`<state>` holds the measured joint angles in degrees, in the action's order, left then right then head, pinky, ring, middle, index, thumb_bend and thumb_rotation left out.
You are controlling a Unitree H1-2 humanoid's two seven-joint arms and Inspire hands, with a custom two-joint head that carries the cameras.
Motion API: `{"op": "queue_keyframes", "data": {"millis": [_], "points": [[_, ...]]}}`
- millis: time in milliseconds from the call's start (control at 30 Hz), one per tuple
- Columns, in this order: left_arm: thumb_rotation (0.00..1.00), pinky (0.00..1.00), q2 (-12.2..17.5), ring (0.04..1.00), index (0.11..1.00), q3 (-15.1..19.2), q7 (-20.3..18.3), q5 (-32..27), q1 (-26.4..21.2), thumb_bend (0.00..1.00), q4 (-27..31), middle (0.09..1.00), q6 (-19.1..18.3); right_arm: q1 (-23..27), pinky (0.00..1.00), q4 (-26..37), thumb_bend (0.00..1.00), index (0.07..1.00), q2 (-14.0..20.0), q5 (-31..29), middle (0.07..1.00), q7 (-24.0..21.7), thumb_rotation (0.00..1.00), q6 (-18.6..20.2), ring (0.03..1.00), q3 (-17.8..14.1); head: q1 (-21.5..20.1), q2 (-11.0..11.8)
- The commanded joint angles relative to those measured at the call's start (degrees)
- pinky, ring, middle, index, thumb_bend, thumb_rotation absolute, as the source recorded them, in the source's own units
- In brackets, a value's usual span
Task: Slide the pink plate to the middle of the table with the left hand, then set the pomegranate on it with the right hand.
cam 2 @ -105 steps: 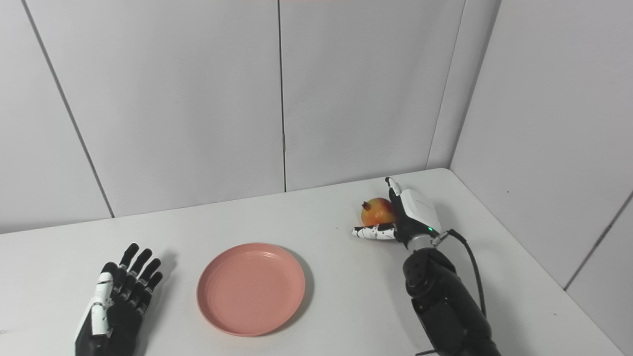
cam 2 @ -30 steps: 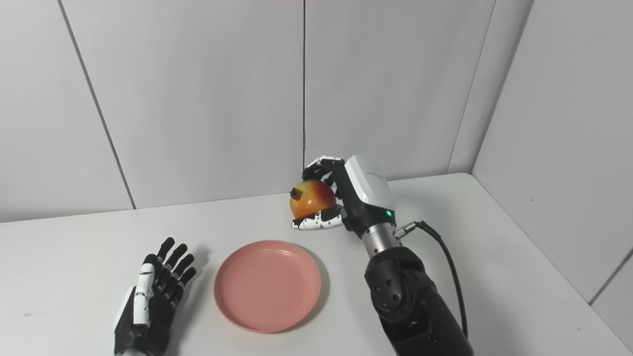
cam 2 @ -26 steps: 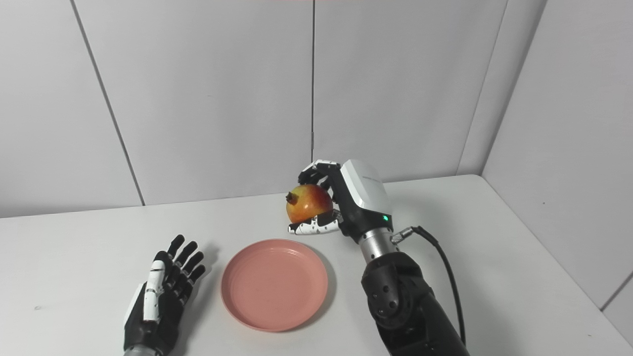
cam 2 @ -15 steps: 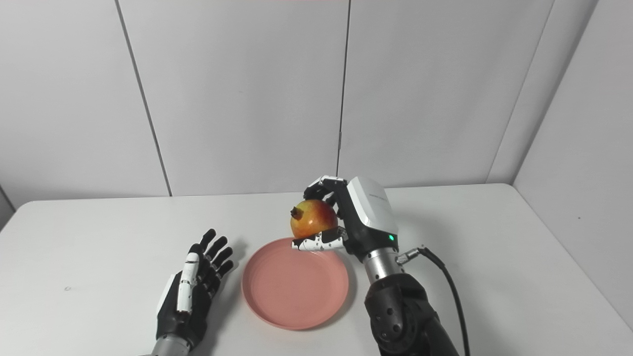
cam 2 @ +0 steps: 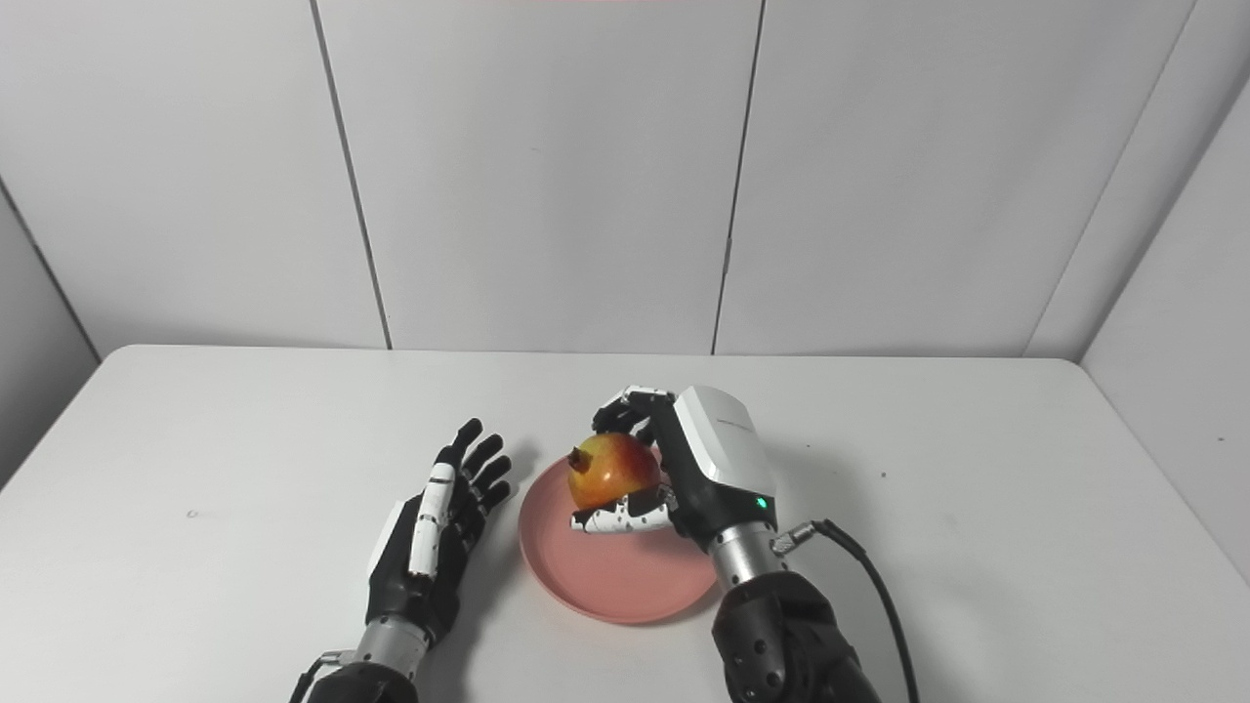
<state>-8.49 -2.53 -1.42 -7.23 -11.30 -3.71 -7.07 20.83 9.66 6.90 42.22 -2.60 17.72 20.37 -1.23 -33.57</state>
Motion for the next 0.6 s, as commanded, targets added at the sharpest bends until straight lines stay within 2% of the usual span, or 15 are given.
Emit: {"op": "queue_keyframes", "data": {"millis": [0,233,467,567], "points": [[1.0,0.93,-0.78,0.927,0.937,-0.57,0.37,0.72,0.52,0.41,0.21,0.935,-0.37,1.32,0.31,0.07,0.52,0.527,-0.43,0.39,0.44,0.7,0.0,-2.73,0.399,0.15,0.11,-0.17],[1.0,0.93,-0.96,0.929,0.938,-1.12,0.96,1.46,0.49,0.4,0.69,0.937,-0.5,0.82,0.32,-2.39,0.52,0.526,0.22,1.34,0.443,1.25,0.0,-4.09,0.404,1.6,0.57,-0.79],[1.0,0.93,-1.11,0.927,0.936,-1.16,1.11,1.74,0.58,0.41,1.26,0.936,-0.85,0.49,0.24,-3.93,0.52,0.532,1.08,3.62,0.415,2.21,0.0,-5.3,0.334,2.66,0.64,-1.31],[1.0,0.93,-1.0,0.928,0.937,-1.23,1.01,1.83,0.59,0.41,1.42,0.937,-1.01,0.3,0.21,-4.08,0.53,0.491,1.4,4.18,0.474,2.03,0.0,-5.45,0.305,2.98,0.7,-1.62]]}}
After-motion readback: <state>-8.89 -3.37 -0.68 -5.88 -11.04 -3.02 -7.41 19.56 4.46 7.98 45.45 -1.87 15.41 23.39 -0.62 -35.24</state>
